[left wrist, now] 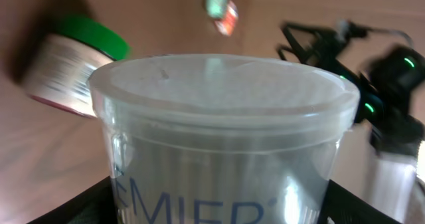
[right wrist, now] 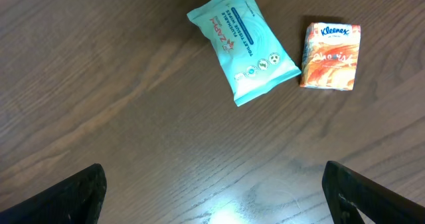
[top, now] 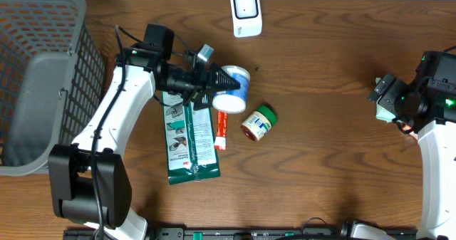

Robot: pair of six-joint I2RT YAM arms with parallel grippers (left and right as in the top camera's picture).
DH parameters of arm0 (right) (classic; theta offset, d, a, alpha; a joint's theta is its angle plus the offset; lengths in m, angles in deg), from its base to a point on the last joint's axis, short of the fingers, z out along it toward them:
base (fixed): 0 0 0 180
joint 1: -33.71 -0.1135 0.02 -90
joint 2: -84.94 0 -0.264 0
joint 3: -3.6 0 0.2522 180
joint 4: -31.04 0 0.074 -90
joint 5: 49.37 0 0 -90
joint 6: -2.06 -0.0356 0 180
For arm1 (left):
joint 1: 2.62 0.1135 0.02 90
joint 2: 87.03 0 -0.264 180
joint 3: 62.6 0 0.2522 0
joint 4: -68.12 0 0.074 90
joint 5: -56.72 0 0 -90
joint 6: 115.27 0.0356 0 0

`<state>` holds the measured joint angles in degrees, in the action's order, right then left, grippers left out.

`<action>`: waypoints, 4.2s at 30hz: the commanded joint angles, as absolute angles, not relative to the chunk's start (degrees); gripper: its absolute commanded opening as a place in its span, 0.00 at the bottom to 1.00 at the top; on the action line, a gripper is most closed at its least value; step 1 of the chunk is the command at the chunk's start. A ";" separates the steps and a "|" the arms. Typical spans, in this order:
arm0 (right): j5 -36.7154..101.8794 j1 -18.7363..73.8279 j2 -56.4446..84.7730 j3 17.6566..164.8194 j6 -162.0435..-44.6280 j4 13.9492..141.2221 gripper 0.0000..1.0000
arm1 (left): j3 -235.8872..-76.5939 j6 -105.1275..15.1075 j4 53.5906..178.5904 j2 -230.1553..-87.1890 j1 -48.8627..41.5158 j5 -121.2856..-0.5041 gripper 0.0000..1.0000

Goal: Scan the item barcode
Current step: 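Lift the cotton-bud tub and carry it up to the white scanner, then hold the cotton-bud tub under the scanner window with the left gripper, then carry the cotton-bud tub right toward the wipes and tissue pack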

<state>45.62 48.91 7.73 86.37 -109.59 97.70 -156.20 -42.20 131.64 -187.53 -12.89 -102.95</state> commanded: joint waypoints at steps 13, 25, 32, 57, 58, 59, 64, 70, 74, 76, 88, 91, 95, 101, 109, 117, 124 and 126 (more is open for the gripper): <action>46.58 49.15 8.10 86.94 -108.87 97.77 0.99 | -183.74 -51.95 137.26 -190.97 -12.71 -78.77 0.67; 46.58 49.15 8.10 86.94 -108.87 97.77 0.99 | -205.40 -54.66 135.42 -210.40 -13.10 -78.86 0.67; 46.58 49.15 8.10 86.94 -108.87 97.77 0.99 | -205.40 -60.69 120.87 -219.69 -13.10 -78.86 0.66; 46.58 49.15 8.10 86.94 -108.87 97.77 0.99 | -205.40 -52.63 104.69 -226.88 -21.45 -48.98 0.66; 46.58 49.15 8.10 86.94 -108.87 97.77 0.99 | -205.40 -52.23 104.45 -226.88 -21.45 -49.03 0.66; 46.58 49.15 8.10 86.94 -108.87 97.77 0.99 | -205.37 -51.99 104.28 -226.94 -21.45 -48.98 0.65; 46.58 49.15 8.10 86.94 -108.87 97.77 0.99 | -205.37 -51.91 103.14 -228.08 -21.45 -48.83 0.66; 46.58 49.15 8.10 86.94 -108.87 97.77 0.99 | -205.24 -52.02 102.00 -228.28 -21.45 -48.83 0.66; 46.58 49.15 8.10 86.94 -108.87 97.77 0.99 | -204.87 -52.06 102.09 -228.28 -21.59 -48.81 0.66; 46.58 49.15 8.10 86.94 -108.87 97.77 0.99 | -204.81 -52.04 102.09 -228.30 -21.65 -48.81 0.66; 46.58 49.15 8.10 86.94 -108.87 97.77 0.99 | -204.68 -51.91 101.24 -230.09 -22.11 -48.79 0.66; 46.58 49.15 8.10 86.94 -108.87 97.77 0.99 | -204.68 -51.88 100.30 -230.09 -22.11 -48.76 0.66; 46.58 49.15 8.10 86.94 -108.87 97.77 0.99 | -204.52 -51.86 100.54 -230.13 -22.11 -47.74 0.66; 46.58 49.15 8.10 86.94 -108.87 97.77 0.99 | -204.52 -51.86 100.21 -230.13 -22.11 -47.10 0.66; 46.58 49.15 8.10 86.94 -108.87 97.77 0.99 | -204.52 -51.86 99.86 -230.13 -22.11 -47.10 0.66; 46.58 49.15 8.10 86.94 -108.87 97.77 0.99 | -204.52 -51.84 99.71 -230.13 -22.28 -47.10 0.66; 46.58 49.15 8.10 86.94 -108.87 97.77 0.99 | -204.61 -50.53 101.15 -227.49 -23.16 -46.27 0.63; 46.58 49.15 8.10 86.94 -108.87 97.77 0.99 | -204.61 -50.03 102.79 -225.17 -24.14 -46.32 0.63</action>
